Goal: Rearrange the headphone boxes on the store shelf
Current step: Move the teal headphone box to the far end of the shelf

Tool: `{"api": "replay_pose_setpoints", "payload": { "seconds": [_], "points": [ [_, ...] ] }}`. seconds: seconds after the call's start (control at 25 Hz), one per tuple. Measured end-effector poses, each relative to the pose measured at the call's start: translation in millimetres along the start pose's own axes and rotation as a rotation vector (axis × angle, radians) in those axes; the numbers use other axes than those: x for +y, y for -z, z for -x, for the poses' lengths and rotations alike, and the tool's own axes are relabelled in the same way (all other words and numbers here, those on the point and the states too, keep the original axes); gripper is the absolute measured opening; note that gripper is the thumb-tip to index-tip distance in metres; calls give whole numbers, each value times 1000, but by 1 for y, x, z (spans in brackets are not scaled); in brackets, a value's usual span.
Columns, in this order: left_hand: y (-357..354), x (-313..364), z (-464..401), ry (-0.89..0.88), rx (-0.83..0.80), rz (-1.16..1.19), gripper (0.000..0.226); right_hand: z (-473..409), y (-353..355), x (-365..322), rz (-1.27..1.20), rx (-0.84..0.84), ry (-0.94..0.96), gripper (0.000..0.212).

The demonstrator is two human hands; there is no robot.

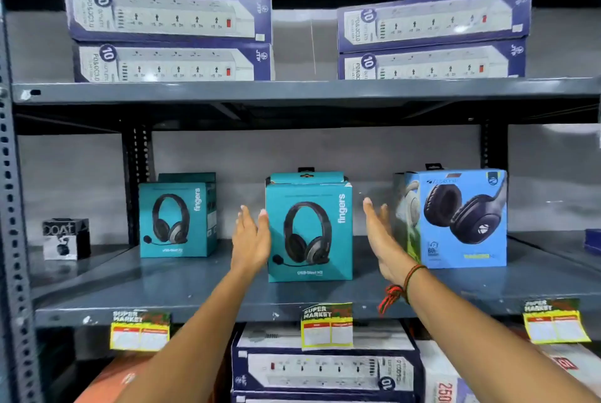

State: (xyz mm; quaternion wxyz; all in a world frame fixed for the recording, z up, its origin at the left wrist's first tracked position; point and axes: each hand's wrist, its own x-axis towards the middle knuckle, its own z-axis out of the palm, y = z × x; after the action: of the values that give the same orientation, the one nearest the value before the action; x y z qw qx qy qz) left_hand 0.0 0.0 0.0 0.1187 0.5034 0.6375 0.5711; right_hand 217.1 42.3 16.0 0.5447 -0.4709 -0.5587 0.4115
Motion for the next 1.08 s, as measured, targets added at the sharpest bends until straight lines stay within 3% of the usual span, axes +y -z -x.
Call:
{"api": "replay_pose_setpoints", "payload": {
  "seconds": [0.16, 0.32, 0.48, 0.68, 0.8, 1.08],
  "points": [
    [-10, -17, 8, 177, -155, 195, 79, 14, -11, 21, -41, -222, -20, 63],
    [-8, -6, 22, 245, -222, 364, 67, 15, -22, 27, -59, -209, 17, 55],
    [2, 3, 30, 230, -251, 355, 76, 25, -18, 18, 23, -154, 46, 60],
    [32, 21, 29, 122, -61, 287, 84, 53, 15, -30, 203, 42, 270, 62],
    [54, 38, 34, 57, 14, 291, 78, 68, 33, -57, 78, 93, 376, 59],
    [66, 47, 50, -16, 23, 276, 67, 73, 29, -63, 55, 82, 378, 60]
  ]
}}
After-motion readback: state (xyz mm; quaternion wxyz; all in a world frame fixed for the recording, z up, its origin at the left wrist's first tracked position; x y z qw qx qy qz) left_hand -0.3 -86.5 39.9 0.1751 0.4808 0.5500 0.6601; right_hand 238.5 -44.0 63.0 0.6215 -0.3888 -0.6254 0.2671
